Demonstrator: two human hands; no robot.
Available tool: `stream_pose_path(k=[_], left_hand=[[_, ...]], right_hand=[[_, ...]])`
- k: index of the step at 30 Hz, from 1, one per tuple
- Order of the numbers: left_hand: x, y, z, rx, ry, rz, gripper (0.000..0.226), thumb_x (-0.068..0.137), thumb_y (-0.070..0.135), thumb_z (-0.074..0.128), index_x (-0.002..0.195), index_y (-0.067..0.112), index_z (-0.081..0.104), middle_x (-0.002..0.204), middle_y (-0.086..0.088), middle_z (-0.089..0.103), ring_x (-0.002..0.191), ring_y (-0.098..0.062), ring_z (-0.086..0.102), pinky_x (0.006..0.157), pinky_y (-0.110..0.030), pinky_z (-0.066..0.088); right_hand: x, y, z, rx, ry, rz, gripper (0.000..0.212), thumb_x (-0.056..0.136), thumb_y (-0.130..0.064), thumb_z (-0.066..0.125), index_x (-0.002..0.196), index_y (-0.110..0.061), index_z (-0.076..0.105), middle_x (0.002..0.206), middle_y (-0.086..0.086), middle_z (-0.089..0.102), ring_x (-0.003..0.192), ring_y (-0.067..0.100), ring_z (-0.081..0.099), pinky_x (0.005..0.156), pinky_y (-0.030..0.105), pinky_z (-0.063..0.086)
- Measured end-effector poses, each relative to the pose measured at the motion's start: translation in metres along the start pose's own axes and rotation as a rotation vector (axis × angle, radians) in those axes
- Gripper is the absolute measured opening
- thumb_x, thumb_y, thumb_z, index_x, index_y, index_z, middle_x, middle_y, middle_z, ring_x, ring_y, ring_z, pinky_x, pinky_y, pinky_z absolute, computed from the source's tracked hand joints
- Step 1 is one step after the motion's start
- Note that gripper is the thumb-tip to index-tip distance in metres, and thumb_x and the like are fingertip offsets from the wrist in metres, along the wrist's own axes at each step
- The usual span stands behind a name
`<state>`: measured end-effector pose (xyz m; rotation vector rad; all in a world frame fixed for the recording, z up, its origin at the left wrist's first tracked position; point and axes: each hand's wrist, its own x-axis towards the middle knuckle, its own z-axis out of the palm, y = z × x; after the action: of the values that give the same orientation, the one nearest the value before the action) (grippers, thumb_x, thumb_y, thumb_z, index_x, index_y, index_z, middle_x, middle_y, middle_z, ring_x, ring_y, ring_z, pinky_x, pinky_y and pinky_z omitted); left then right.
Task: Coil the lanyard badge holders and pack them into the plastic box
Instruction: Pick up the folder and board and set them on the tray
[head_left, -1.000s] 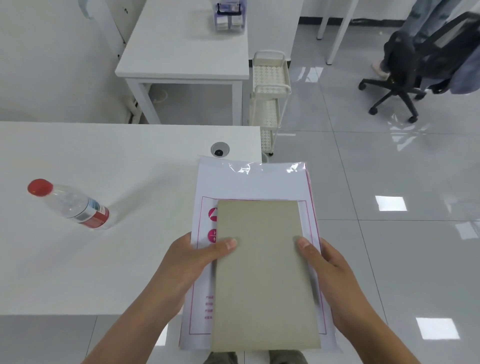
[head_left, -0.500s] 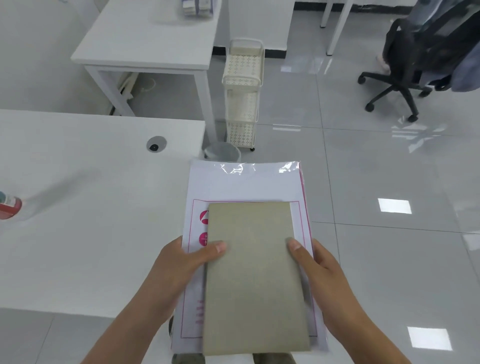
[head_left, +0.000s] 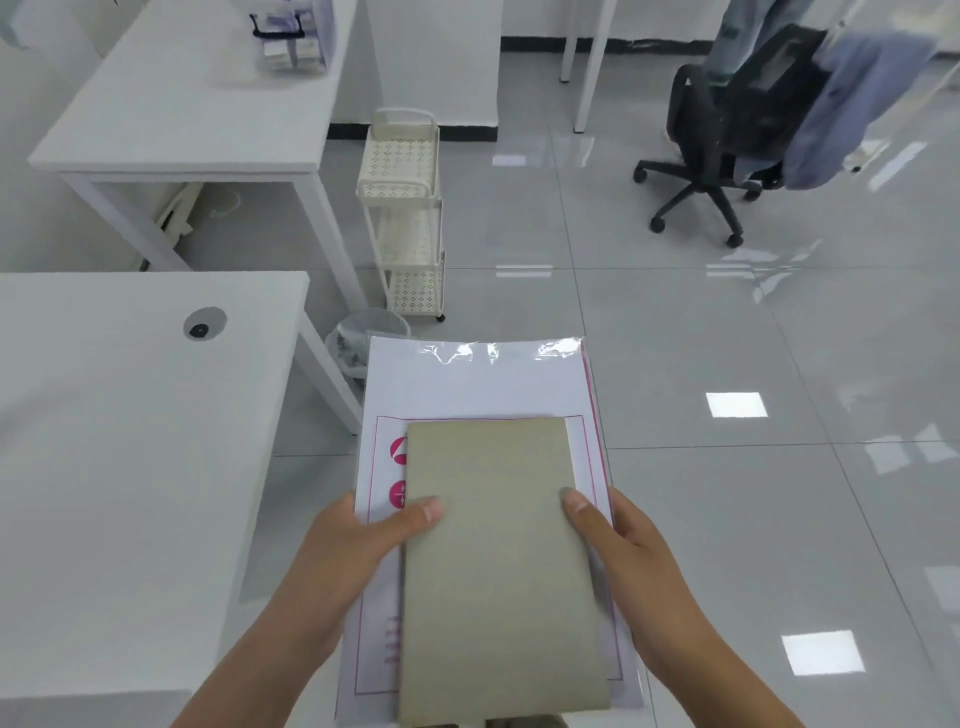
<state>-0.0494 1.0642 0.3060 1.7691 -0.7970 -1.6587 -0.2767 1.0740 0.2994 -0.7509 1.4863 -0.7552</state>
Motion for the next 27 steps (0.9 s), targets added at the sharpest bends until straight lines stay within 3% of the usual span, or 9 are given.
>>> stream_pose_path(k=[7,10,12,15,20,27], left_hand=[[0.011,0.009,0.091,0.012,-0.037,0.017,0.028,0.078,0.032,0.078,0.104,0.022,0.076,0.098,0.002,0.078,0.093,-0.021,0.074,0.094,-0.044,0.054],[0.021,0.015,0.143,-0.005,-0.012,0.002,0.032,0.076,0.031,0.077,0.105,0.019,0.073,0.094,-0.001,0.078,0.086,-0.023,0.075,0.083,-0.041,0.058],[0.027,0.022,0.175,-0.015,-0.011,-0.006,0.034,0.076,0.03,0.078,0.107,0.017,0.072,0.095,-0.002,0.078,0.086,-0.023,0.075,0.085,-0.043,0.058],[0.034,0.035,0.216,-0.022,-0.019,-0.004,0.037,0.076,0.031,0.079,0.109,0.016,0.072,0.099,-0.003,0.078,0.091,-0.025,0.074,0.092,-0.048,0.056],[0.048,0.053,0.249,-0.027,-0.019,0.014,0.049,0.067,0.04,0.083,0.11,0.017,0.073,0.101,-0.003,0.077,0.093,-0.024,0.074,0.094,-0.048,0.055],[0.103,0.089,0.263,-0.057,0.0,0.007,0.054,0.06,0.042,0.083,0.107,0.016,0.074,0.1,-0.004,0.077,0.091,-0.026,0.075,0.092,-0.047,0.055]], right_hand=[[0.018,-0.003,-0.092,-0.038,0.023,-0.022,0.023,0.096,-0.04,0.054,0.102,-0.023,0.069,0.097,-0.005,0.075,0.088,0.01,0.072,0.079,0.027,0.055],[0.033,-0.003,-0.142,-0.051,0.012,-0.016,0.022,0.096,-0.04,0.054,0.103,-0.026,0.069,0.096,-0.008,0.075,0.087,0.006,0.071,0.072,0.018,0.055],[0.042,-0.009,-0.174,-0.041,-0.002,-0.024,0.02,0.098,-0.037,0.052,0.105,-0.028,0.068,0.095,-0.013,0.075,0.086,0.002,0.071,0.065,0.013,0.053],[0.056,-0.022,-0.217,-0.051,-0.013,-0.026,0.02,0.098,-0.038,0.052,0.107,-0.028,0.067,0.096,-0.014,0.075,0.086,0.001,0.07,0.069,0.015,0.051],[0.081,-0.036,-0.251,-0.039,-0.031,-0.025,0.022,0.098,-0.037,0.052,0.11,-0.026,0.068,0.1,-0.013,0.075,0.091,0.003,0.07,0.076,0.02,0.051],[0.143,-0.064,-0.265,-0.058,-0.039,-0.018,0.023,0.097,-0.04,0.053,0.109,-0.028,0.067,0.097,-0.014,0.074,0.089,0.001,0.07,0.069,0.015,0.052]])
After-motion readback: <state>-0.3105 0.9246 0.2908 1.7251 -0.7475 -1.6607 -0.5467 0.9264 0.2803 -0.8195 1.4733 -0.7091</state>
